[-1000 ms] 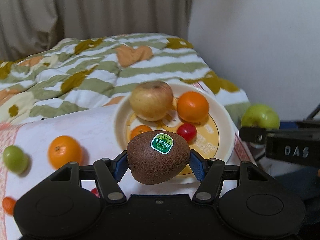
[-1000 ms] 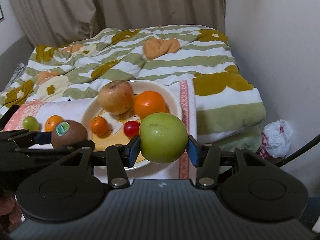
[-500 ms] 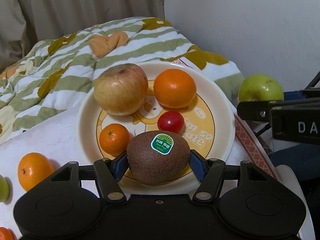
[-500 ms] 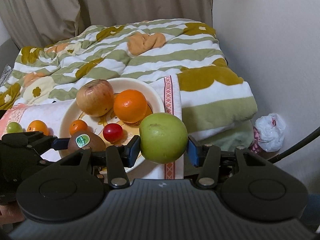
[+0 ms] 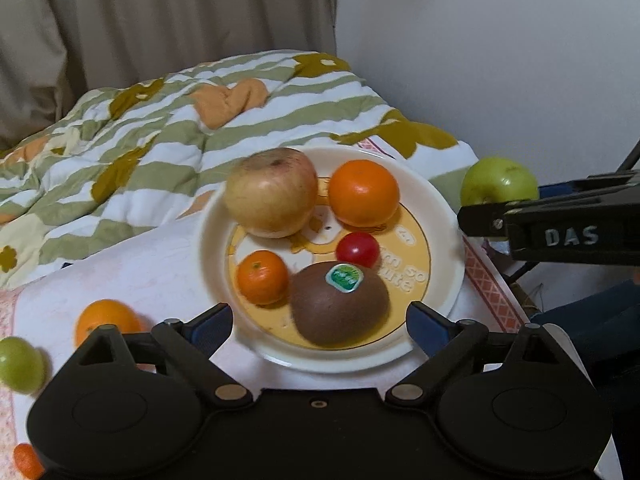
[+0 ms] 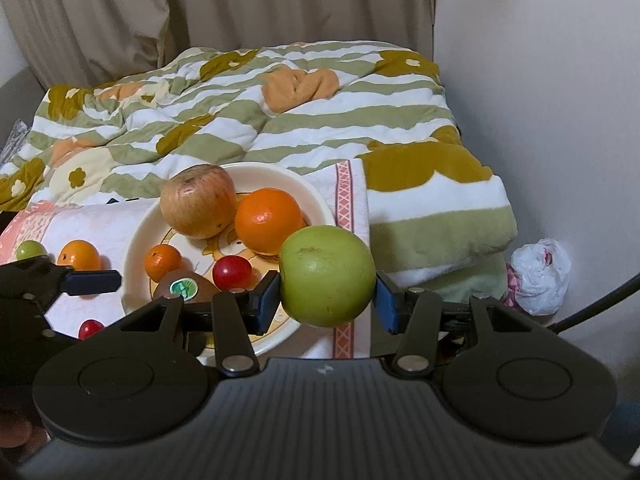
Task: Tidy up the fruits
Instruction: 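Lower the kiwi into the bowl and open the left tool, then lower the green apple into the bowl and open the right tool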
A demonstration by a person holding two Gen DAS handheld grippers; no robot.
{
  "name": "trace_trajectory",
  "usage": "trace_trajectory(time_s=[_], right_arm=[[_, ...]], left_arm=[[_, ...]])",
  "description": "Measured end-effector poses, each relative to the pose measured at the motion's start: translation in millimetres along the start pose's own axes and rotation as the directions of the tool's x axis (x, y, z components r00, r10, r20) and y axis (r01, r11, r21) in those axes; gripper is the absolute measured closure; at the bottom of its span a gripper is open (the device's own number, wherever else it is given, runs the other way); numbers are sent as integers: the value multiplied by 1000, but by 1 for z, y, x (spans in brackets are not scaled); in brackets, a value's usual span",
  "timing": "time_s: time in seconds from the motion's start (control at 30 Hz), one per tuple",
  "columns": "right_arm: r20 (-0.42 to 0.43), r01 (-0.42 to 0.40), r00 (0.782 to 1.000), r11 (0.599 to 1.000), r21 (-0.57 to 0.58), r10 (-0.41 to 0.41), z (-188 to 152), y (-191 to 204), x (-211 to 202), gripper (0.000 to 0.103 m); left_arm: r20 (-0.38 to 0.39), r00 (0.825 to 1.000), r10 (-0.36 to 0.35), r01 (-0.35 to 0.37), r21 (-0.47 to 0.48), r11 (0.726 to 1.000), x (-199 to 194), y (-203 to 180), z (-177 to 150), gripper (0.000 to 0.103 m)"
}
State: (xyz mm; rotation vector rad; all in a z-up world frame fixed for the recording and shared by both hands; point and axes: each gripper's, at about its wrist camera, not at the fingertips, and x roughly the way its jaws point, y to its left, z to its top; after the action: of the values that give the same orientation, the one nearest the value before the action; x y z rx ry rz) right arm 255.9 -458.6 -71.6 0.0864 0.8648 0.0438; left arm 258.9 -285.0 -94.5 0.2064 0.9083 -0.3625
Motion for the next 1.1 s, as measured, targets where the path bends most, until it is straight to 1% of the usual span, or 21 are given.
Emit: trace_trajectory(time_s=[0.13, 0.3, 0.53, 0.7, 0.73, 0.77, 0.8, 0.83, 0.87, 0.93, 1.1], right_arm=[[-10, -21, 1000, 999, -31, 21, 1, 10, 8, 38], [-16, -34, 999, 994, -109, 33, 2, 28, 23, 38], [-14, -26, 1000, 982, -189, 24, -5, 39, 44, 38], [2, -26, 1000, 971, -238, 27, -12, 43, 47, 37], [16, -29, 999, 970, -243, 34, -12, 44, 46, 36], [32, -22, 999, 968, -251, 31, -13, 45, 43, 27], [51, -8, 998, 965, -262, 22, -13, 47, 39, 15], [66, 4, 998, 962, -272, 15, -14, 48, 37, 9], [80, 16, 997, 961, -277, 7, -14, 49, 34, 0], [98, 28, 995, 960, -280, -1, -14, 50, 28, 0], [92, 20, 996, 965, -262, 5, -16, 46, 16, 0]], left_arm=[[23, 999, 37, -36, -41, 999, -15, 11, -4, 7], [38, 998, 46, -41, -118, 992, -33, 26, -12, 7], [61, 996, 72, -61, -163, 985, -49, 35, -21, 7], [58, 995, 78, -66, -182, 981, -51, 37, -28, 7], [58, 995, 79, -67, -184, 981, -52, 37, -30, 7], [58, 995, 79, -67, -187, 980, -53, 37, -32, 7], [58, 995, 79, -67, -189, 980, -54, 36, -33, 7], [58, 995, 79, -67, -191, 979, -55, 36, -34, 7], [58, 995, 79, -67, -194, 979, -56, 36, -35, 7], [59, 995, 80, -67, -197, 978, -59, 35, -38, 6], [78, 993, 90, -72, -209, 975, -70, 32, -42, 6]])
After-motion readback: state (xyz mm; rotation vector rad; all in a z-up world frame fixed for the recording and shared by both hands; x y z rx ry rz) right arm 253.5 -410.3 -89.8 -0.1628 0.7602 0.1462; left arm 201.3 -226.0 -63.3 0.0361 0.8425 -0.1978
